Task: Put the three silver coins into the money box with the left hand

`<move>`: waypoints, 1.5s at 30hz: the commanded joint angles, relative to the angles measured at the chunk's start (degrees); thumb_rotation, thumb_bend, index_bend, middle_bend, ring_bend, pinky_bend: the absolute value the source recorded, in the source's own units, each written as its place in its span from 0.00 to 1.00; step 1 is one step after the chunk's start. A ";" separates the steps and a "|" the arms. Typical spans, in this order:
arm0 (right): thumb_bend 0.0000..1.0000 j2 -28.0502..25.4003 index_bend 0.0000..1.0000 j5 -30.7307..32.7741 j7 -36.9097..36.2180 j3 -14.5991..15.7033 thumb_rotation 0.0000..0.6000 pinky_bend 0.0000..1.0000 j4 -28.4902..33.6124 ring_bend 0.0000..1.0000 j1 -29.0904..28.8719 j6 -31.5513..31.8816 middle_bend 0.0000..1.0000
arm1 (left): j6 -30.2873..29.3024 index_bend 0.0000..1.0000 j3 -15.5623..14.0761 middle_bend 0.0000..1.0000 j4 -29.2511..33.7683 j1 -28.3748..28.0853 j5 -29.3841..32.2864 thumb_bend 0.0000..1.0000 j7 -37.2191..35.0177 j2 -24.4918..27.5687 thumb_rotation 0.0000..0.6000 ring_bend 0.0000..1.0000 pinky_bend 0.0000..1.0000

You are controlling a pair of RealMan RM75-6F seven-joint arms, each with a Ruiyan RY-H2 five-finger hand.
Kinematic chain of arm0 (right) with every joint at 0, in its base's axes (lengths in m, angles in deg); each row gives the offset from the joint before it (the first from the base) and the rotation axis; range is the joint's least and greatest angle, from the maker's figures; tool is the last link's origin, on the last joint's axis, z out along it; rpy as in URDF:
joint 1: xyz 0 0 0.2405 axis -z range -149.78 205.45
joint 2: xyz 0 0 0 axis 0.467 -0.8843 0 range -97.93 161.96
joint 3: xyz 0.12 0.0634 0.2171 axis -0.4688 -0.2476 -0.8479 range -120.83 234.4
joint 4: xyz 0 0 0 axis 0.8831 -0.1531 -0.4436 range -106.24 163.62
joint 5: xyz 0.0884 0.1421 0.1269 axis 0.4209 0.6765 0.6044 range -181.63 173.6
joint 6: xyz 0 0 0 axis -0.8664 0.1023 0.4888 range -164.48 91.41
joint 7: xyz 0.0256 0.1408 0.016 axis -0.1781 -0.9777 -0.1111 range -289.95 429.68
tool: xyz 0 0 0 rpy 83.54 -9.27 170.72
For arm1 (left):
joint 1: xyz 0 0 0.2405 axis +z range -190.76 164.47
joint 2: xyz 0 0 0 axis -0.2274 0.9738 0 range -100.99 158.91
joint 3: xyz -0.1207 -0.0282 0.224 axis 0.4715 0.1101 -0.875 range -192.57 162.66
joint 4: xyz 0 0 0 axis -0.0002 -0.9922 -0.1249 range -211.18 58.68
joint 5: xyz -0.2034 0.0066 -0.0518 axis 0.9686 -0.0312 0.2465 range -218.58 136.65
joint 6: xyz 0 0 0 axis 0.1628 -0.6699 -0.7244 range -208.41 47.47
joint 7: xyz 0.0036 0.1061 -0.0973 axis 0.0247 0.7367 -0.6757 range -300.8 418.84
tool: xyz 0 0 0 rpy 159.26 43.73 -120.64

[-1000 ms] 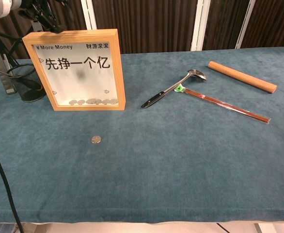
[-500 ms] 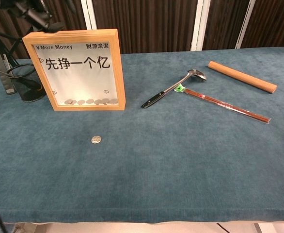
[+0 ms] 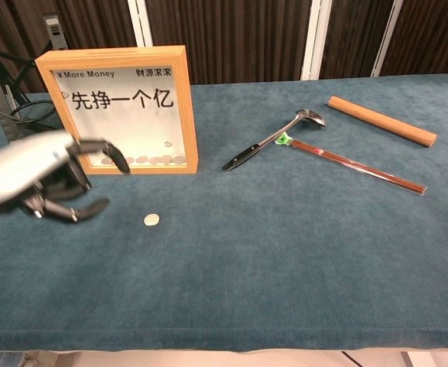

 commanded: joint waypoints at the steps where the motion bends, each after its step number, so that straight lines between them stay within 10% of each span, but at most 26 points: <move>1: 0.15 0.08 0.00 0.10 0.14 -0.02 1.00 0.00 0.00 0.00 -0.07 -0.10 0.00 | 1.85 0.36 -0.17 1.00 -7.79 1.75 -1.53 0.39 -0.89 -7.29 1.00 1.00 1.00; 18: 0.15 -0.60 0.00 0.15 -1.10 -0.17 1.00 0.00 0.02 0.00 -0.02 0.09 0.00 | 9.04 0.36 7.02 1.00 -20.83 -0.72 2.39 0.39 9.84 -18.08 1.00 1.00 1.00; 45: 0.15 -1.54 0.00 -0.90 -2.32 -0.16 1.00 0.00 -0.11 0.00 0.88 2.02 0.00 | 12.24 0.42 8.42 1.00 -23.26 0.11 3.76 0.39 11.68 -18.04 1.00 1.00 1.00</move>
